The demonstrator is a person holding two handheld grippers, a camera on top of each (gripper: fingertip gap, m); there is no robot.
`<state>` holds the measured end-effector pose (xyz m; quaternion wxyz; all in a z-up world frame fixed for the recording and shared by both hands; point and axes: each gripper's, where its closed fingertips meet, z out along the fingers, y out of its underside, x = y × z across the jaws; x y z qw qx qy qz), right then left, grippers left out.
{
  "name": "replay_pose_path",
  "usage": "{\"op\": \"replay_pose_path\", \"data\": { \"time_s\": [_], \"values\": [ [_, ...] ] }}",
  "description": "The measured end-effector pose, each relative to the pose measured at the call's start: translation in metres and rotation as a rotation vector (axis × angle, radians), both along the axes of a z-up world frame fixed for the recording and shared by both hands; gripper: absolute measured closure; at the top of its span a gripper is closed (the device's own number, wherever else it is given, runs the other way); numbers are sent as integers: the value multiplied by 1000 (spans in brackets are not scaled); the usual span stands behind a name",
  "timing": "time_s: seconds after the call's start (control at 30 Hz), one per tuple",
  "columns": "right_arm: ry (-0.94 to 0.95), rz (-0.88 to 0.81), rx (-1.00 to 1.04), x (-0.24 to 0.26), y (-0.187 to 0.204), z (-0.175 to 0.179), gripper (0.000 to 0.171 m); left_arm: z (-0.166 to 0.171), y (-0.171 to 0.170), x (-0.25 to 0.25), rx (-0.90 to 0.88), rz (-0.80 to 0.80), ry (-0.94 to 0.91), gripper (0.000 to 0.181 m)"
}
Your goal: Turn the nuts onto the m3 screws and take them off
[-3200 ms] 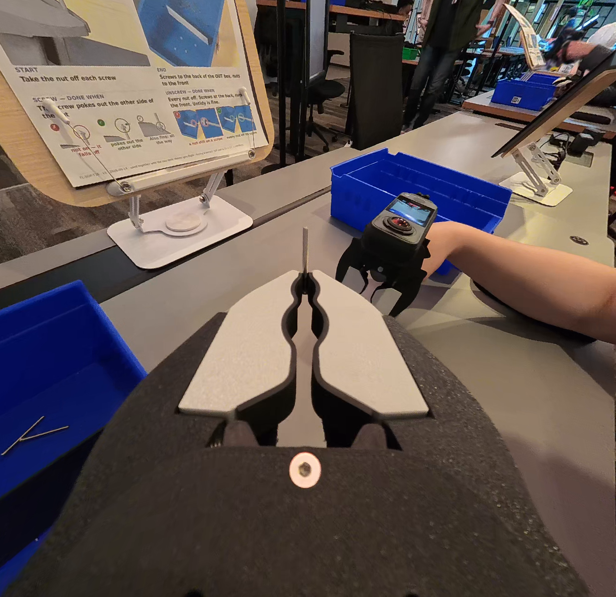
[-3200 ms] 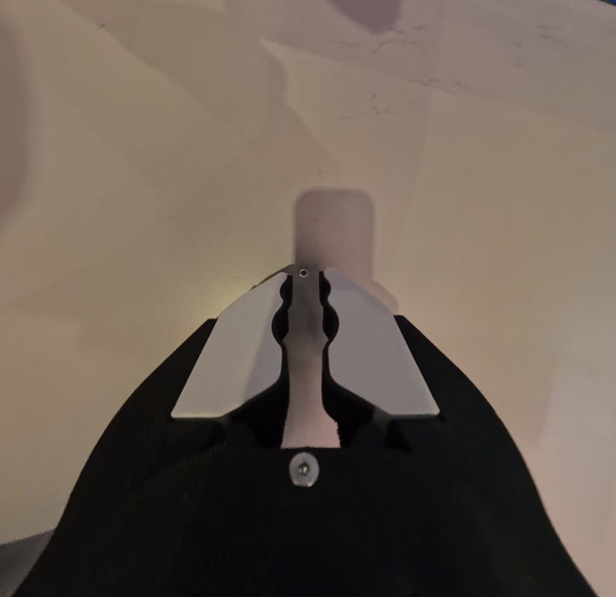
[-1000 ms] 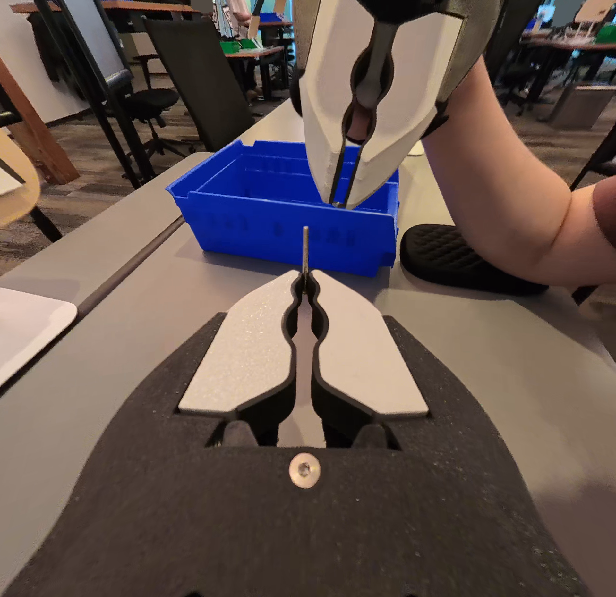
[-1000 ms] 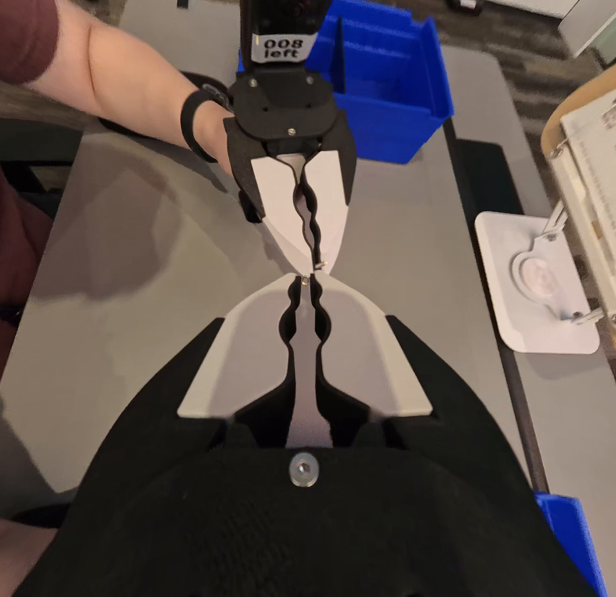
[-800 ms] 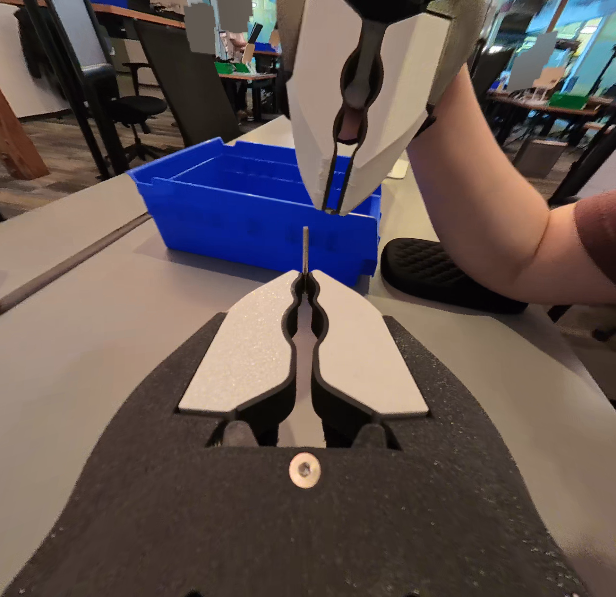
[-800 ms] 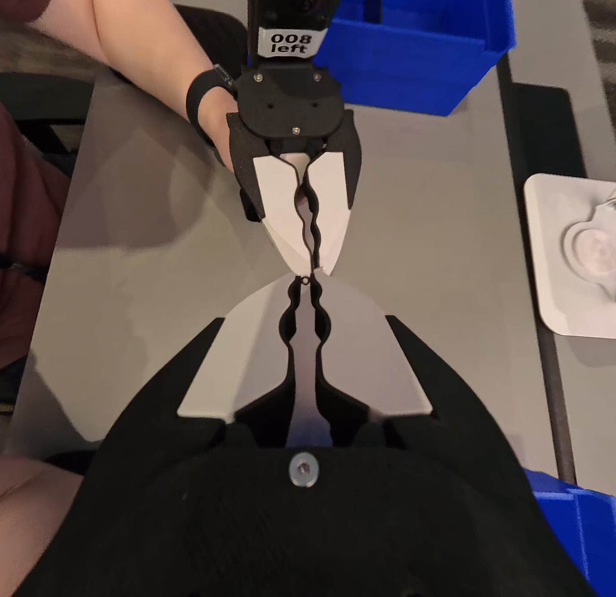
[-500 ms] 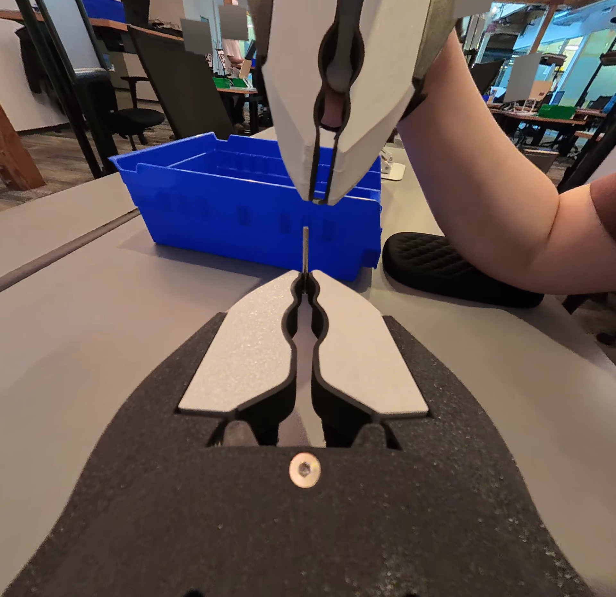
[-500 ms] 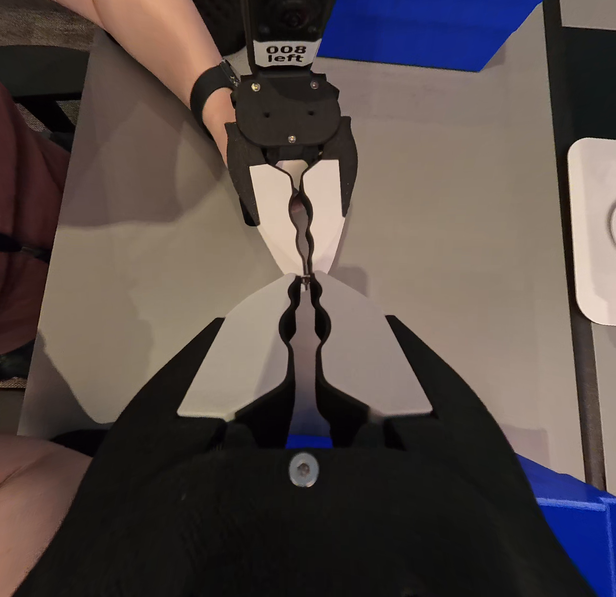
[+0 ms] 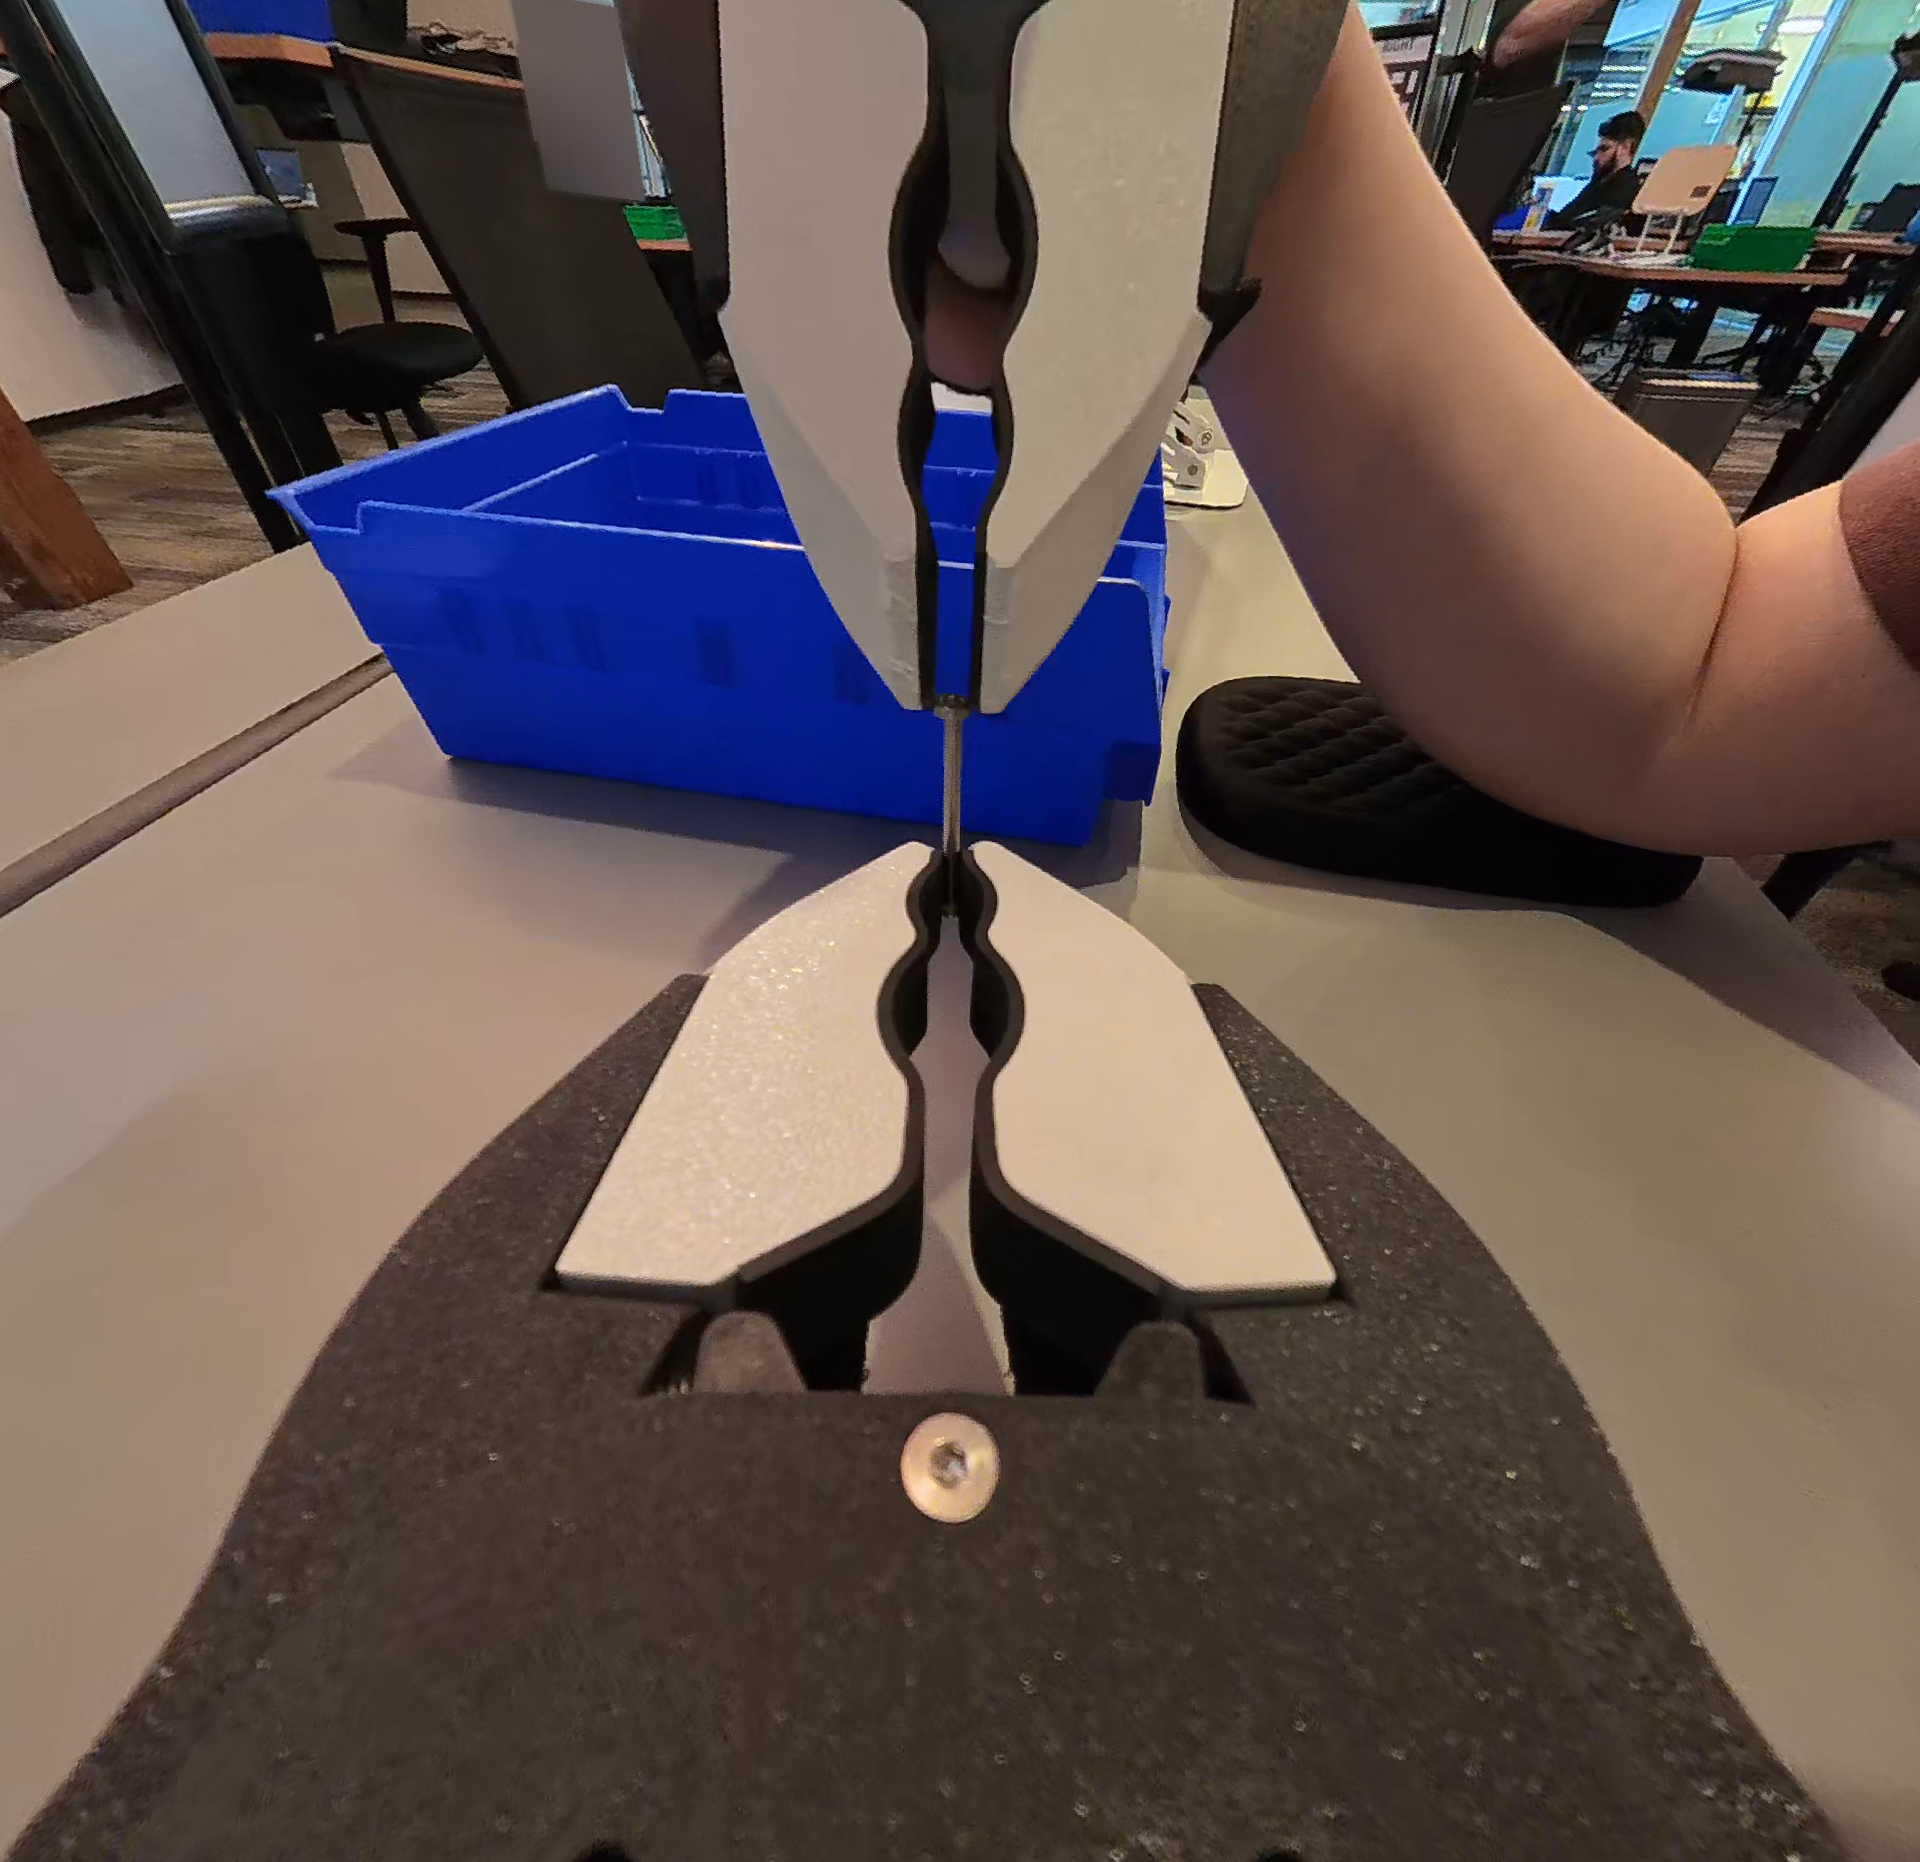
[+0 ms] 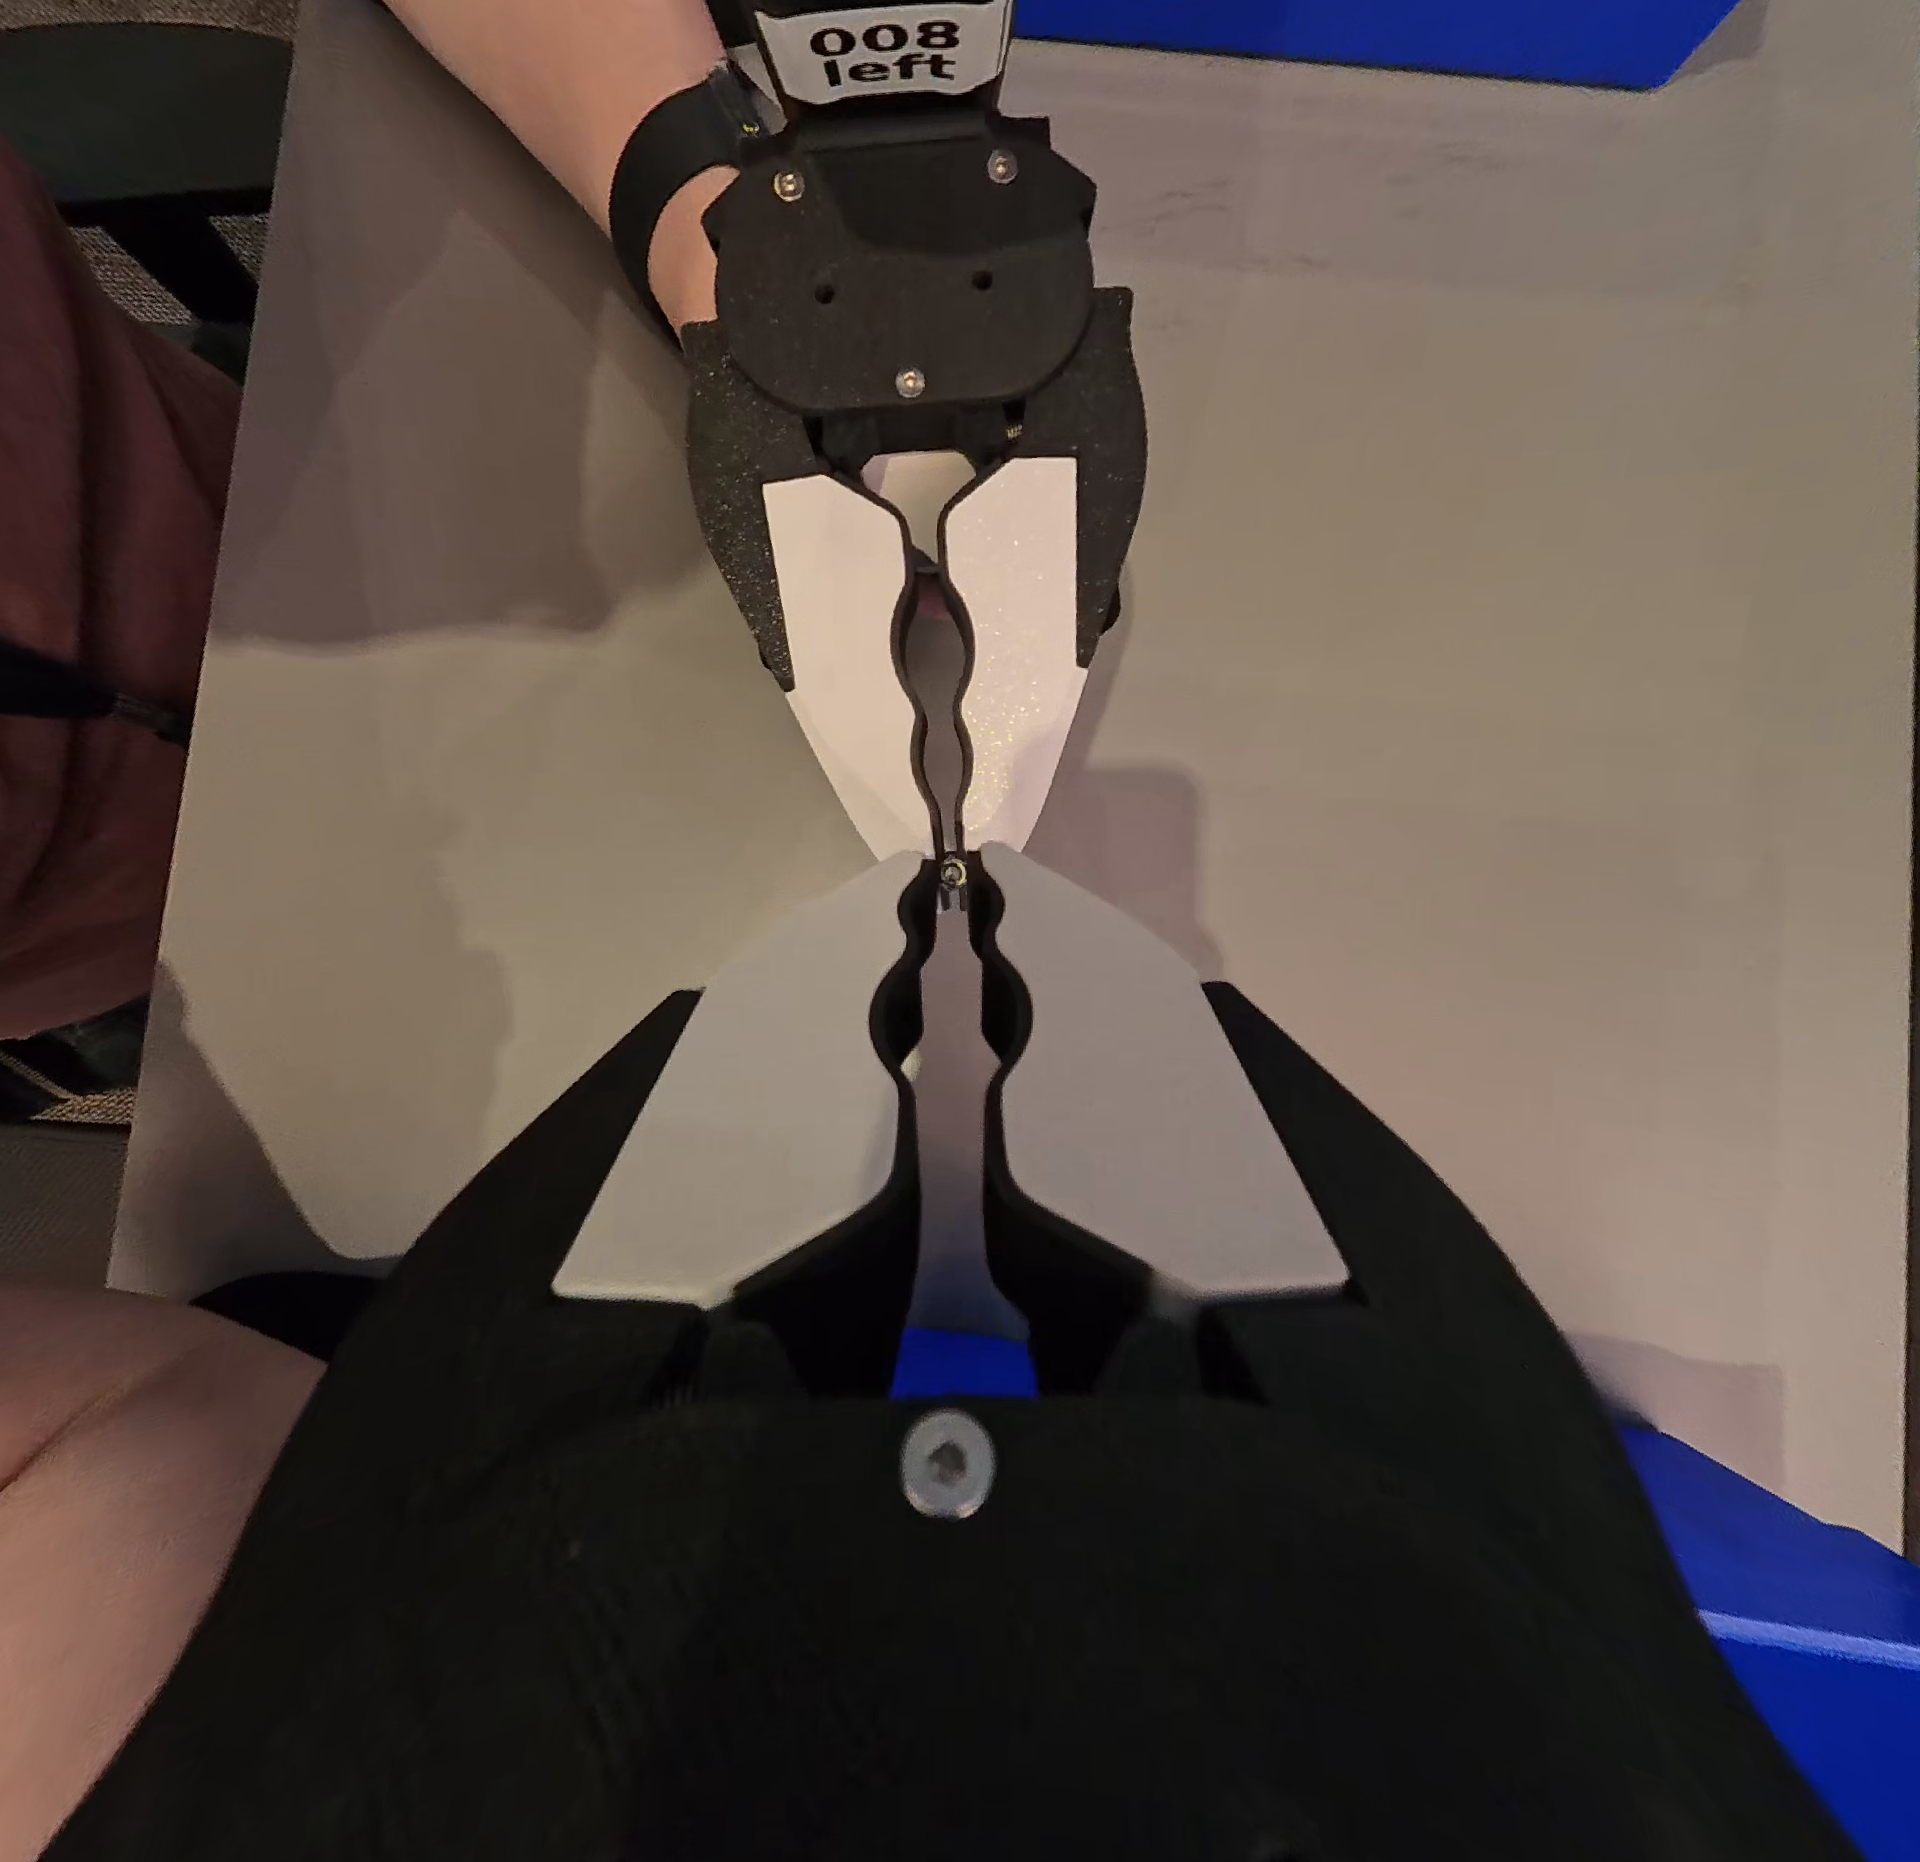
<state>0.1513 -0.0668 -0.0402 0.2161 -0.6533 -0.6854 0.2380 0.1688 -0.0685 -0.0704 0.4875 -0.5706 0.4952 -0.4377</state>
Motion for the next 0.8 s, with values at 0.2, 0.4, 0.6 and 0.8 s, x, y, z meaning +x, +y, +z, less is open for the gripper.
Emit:
{"op": "replay_pose_path", "data": {
  "time_s": [0.2,0.4,0.6,0.8],
  "values": [
    [-9,7,-7,2,-1,-2,165,0,-1,1,-1,-1,2,179],
    [10,0,-51,1,-3,-1,165,1,0,-1,80,25,16,179],
    [-2,-143,-90,-4,12,0,165,2,18,-9,124,149,89,179],
    [42,-302,-147,-15,27,5,165,8,35,-21,189,265,115,179]
  ]
}}
